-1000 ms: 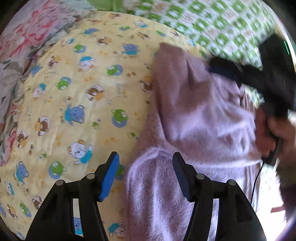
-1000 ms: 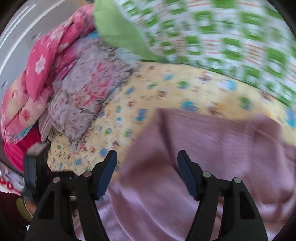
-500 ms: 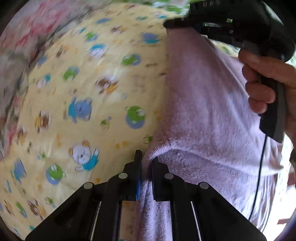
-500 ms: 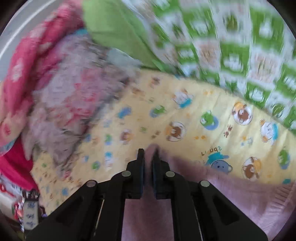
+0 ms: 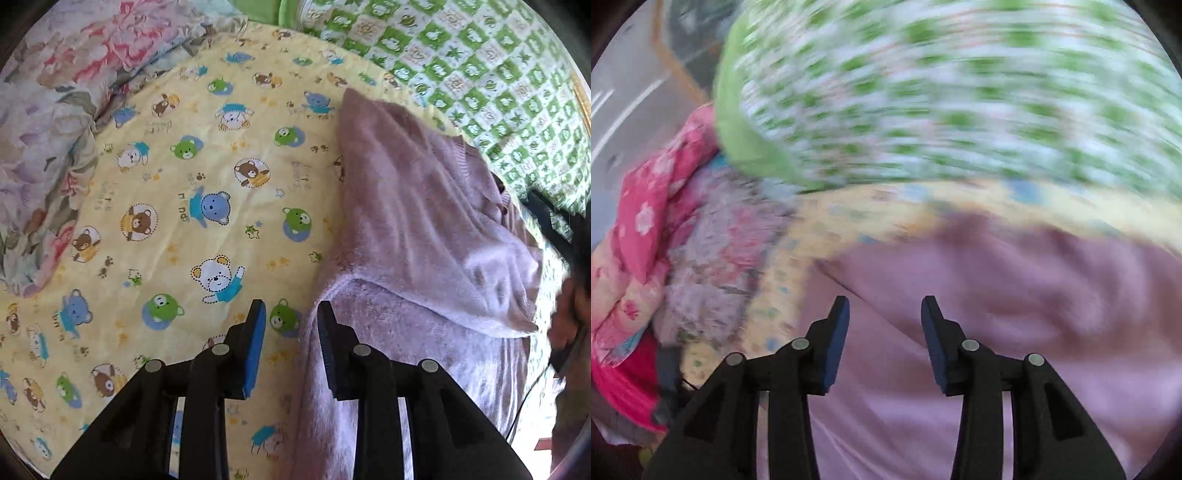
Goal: Fold small clothes
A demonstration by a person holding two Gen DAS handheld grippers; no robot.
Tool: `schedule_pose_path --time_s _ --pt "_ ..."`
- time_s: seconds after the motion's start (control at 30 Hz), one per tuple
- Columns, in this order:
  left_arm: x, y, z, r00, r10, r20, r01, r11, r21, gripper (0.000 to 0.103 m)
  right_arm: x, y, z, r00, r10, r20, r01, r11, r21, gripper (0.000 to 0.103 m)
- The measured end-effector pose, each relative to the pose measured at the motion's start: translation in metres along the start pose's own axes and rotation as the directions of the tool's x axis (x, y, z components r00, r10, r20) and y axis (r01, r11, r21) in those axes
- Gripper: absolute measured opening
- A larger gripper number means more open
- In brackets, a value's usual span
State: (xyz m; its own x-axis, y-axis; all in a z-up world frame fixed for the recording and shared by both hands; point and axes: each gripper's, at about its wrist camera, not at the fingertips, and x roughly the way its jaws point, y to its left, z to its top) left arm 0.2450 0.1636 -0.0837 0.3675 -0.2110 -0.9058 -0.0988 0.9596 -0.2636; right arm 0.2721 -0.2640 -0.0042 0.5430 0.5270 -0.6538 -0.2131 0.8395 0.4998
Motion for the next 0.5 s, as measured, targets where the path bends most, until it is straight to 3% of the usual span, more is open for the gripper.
schedule_pose_path --time_s 0.07,0.17,0.2,0.23,0.27,0.33,0.37,0.43,0.5 --pt "-0.005 -0.006 -0.001 1.000 -0.020 0.001 0.020 1.000 0.016 0.035 -0.033 -0.040 -0.034 0.995 -0.096 0.002 0.095 0.992 0.088 0.042" --pt "-0.011 -0.024 0.002 1.000 -0.031 0.005 0.030 0.998 0.058 0.043 -0.049 -0.085 -0.066 0.991 -0.121 -0.060 0.131 0.970 0.202 0.042" --pt "-0.008 -0.031 0.004 1.000 -0.031 0.000 0.031 0.997 0.076 0.047 -0.049 -0.098 -0.074 0.977 -0.185 -0.103 0.203 0.957 0.208 0.042" --pt "-0.003 -0.039 0.004 1.000 -0.021 -0.008 0.022 0.995 0.096 0.051 -0.049 -0.113 -0.080 0.944 -0.296 -0.146 0.321 0.927 0.196 0.042" --pt "0.003 -0.046 0.008 1.000 -0.003 -0.011 0.004 0.994 0.107 0.051 -0.054 -0.128 -0.085 0.923 -0.355 -0.147 0.380 0.901 0.211 0.038" --pt "0.015 -0.062 0.007 0.999 0.040 -0.019 -0.037 0.991 0.131 0.051 -0.071 -0.143 -0.088 0.949 -0.304 -0.087 0.316 0.893 0.319 0.032" --pt "0.016 -0.064 0.005 0.998 0.051 -0.026 -0.047 0.990 0.132 0.051 -0.084 -0.143 -0.087 0.944 -0.326 -0.057 0.325 0.881 0.343 0.034" --pt "0.013 -0.064 0.001 0.999 0.045 -0.029 -0.041 0.991 0.127 0.052 -0.110 -0.134 -0.088 0.908 -0.419 -0.002 0.400 0.865 0.303 0.035" --pt "0.008 -0.060 -0.007 0.998 0.056 -0.034 -0.051 0.991 0.124 0.057 -0.129 -0.132 -0.094 0.922 -0.385 0.036 0.355 0.880 0.317 0.038"
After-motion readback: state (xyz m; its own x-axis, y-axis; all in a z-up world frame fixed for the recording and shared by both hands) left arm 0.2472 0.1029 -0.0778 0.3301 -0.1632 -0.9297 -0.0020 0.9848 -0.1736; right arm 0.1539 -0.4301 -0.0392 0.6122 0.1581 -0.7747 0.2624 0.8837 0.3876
